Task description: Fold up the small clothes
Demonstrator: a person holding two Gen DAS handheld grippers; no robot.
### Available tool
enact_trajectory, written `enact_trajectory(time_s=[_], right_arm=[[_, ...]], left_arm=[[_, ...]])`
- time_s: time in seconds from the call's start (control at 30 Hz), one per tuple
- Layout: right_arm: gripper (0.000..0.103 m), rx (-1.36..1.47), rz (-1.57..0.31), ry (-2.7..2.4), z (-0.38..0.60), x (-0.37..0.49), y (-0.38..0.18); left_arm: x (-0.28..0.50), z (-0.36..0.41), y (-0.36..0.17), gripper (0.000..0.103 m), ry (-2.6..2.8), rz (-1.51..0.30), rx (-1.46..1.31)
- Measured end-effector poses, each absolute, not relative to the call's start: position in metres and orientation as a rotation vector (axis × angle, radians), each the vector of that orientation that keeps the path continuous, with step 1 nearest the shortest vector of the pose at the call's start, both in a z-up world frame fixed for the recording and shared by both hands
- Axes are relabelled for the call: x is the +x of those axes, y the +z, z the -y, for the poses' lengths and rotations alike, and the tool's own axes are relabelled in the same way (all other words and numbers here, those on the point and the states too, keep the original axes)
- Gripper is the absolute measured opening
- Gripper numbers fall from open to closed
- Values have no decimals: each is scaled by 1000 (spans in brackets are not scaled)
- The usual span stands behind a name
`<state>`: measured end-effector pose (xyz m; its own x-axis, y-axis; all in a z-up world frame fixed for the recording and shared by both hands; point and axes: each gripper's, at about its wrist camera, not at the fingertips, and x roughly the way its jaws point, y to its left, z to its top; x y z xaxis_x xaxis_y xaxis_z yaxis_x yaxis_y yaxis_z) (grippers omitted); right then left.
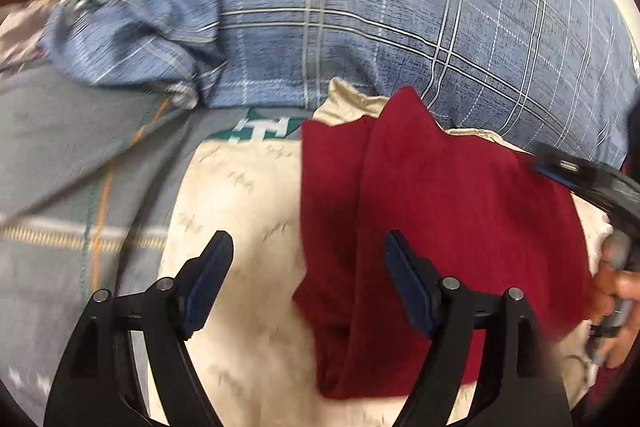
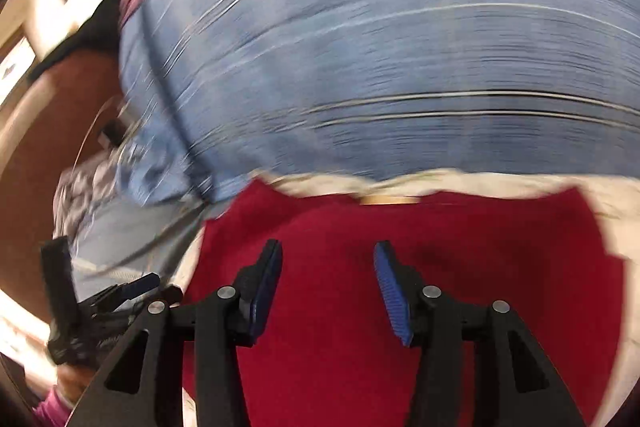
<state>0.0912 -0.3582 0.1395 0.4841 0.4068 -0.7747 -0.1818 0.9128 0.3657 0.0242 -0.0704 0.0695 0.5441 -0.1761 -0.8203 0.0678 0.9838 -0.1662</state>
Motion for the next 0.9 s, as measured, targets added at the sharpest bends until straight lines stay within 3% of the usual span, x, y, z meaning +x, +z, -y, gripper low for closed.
enact_trajectory(time_s=[0.27, 0.43, 0.9], right_arm=[[43, 41, -1100, 417, 234, 140, 80], [46, -27, -1117, 349, 210, 157, 50], [48, 76, -1097, 377, 240, 121, 89]], left_arm=[[7, 61, 44, 78, -159, -1032, -160], [18, 68, 39, 80, -173, -1033, -128], [12, 69, 41, 80, -164, -1013, -105]])
